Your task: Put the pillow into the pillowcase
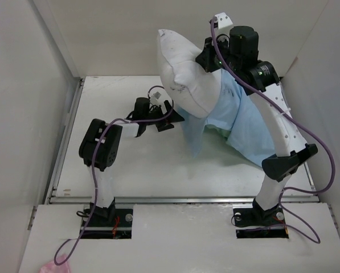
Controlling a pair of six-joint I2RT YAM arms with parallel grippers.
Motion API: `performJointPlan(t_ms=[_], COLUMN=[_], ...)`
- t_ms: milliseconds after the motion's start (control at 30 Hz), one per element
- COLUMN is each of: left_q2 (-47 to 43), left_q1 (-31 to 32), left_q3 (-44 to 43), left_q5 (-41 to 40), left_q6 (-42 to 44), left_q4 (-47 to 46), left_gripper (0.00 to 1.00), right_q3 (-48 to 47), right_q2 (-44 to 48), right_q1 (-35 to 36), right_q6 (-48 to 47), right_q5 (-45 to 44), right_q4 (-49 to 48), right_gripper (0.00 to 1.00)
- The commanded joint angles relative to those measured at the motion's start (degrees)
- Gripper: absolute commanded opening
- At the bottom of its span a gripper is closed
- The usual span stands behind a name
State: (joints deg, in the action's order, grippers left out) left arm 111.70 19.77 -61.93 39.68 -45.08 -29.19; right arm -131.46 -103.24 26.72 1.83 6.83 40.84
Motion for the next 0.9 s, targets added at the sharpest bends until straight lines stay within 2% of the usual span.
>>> performJointPlan(t_ms=[0, 167, 200, 267, 333, 433, 667, 867], left_q2=[1.93, 7.3, 8.44, 8.97, 9.59, 10.12, 12.22, 14.07], left_q1=[1.23, 3.51, 3.52, 3.52, 3.52, 3.52, 3.52, 4.05], left_q3=[-3.98, -7.5, -6.63, -5.14, -3.99, -5.82, -12.94, -17.07], left_q5=[6.55, 8.12, 9.18, 11.82, 12.34, 12.87, 12.35, 11.73], left_q6=[-5.19, -8.08, -10.27, -18.24, -22.31, -23.91, -21.37, -21.37], left_q4=[-12.65, -15.61, -22.51, -30.62, -38.0, -38.57, -29.27, -26.27], left_gripper=[1.0, 1.0, 1.0, 1.0, 1.0, 1.0, 1.0, 1.0], right_q3=[-5.74, -7.14, -7.75, -7.76, -7.15, -5.74, -2.4, -1.26], right_q2=[2.17, 2.17, 2.17, 2.17, 2.17, 2.17, 3.31, 3.84], right_q1=[-0.18, -0.7, -0.7, -0.7, -0.7, -0.7, -0.7, -0.7], right_q6=[1.25, 2.04, 2.04, 2.04, 2.04, 2.04, 2.04, 2.04], right_q5=[0.73, 1.34, 1.34, 0.82, 0.82, 0.82, 2.05, 4.24], right_q4=[-8.06, -9.37, -9.37, -9.37, -8.85, -8.85, -8.32, -8.32], right_gripper=[0.0, 0.0, 0.0, 0.0, 0.0, 0.0, 0.0, 0.0])
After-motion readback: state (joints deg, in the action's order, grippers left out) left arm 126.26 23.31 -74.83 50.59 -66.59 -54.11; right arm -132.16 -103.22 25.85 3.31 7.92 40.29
